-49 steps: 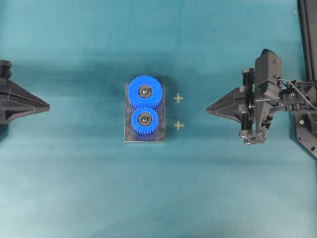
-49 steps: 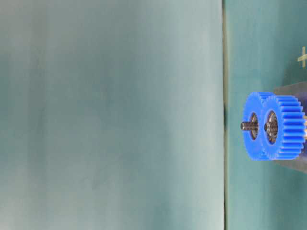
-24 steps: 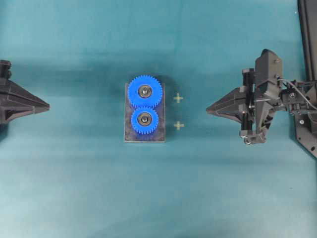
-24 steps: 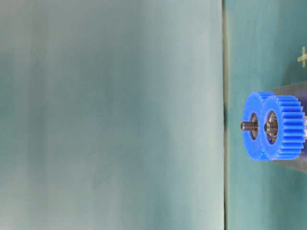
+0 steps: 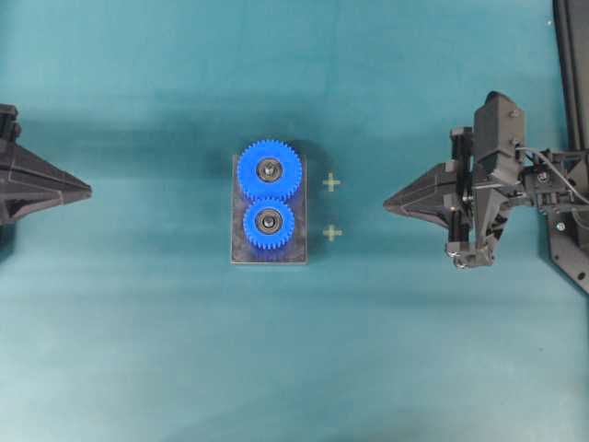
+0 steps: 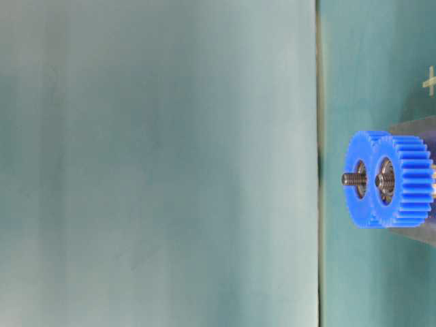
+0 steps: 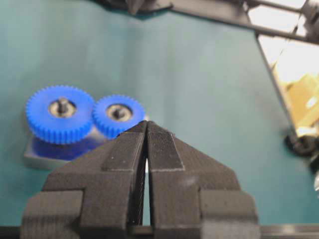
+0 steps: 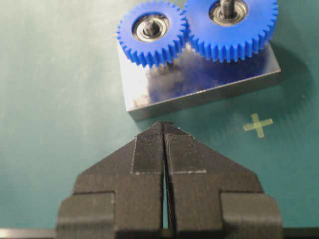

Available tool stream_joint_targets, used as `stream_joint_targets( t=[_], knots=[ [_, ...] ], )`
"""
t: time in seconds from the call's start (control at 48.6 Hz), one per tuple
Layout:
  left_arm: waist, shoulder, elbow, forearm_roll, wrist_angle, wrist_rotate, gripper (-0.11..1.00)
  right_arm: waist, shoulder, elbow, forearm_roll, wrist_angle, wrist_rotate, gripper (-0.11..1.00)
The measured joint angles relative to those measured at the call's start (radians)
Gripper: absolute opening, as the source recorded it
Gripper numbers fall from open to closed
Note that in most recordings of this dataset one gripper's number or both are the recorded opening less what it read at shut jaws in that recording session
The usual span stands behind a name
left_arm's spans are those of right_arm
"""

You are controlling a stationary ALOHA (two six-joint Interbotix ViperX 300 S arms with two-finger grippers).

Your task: Fit the small gear onto the shaft.

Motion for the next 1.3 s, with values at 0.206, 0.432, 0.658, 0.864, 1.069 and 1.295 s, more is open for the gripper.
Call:
stream_joint_targets(
  t=[0.206, 0.432, 0.658, 0.864, 1.069, 1.295],
  knots=[
    [0.0, 0.0, 0.002, 0.0, 0.0, 0.08, 0.0, 0.003, 0.0, 0.003, 0.0, 0.002, 0.0, -0.01],
    [0.0, 0.002, 0.011, 0.0, 0.002, 0.08, 0.0, 0.005, 0.0, 0.003, -0.002, 0.003, 0.0, -0.01],
    [0.0, 0.002, 0.018, 0.0, 0.002, 0.077, 0.0, 0.005, 0.0, 0.005, -0.002, 0.002, -0.032, -0.01],
    [0.0, -0.002, 0.018, -0.002, 0.002, 0.064, 0.0, 0.008, 0.0, 0.005, -0.002, 0.0, -0.095, -0.01],
    [0.0, -0.002, 0.02, 0.0, 0.002, 0.06, 0.0, 0.006, -0.009, 0.005, -0.002, 0.0, -0.103, -0.01],
    [0.0, -0.002, 0.026, -0.002, 0.002, 0.06, 0.0, 0.006, -0.018, 0.005, -0.002, 0.0, -0.103, -0.01]
  ],
)
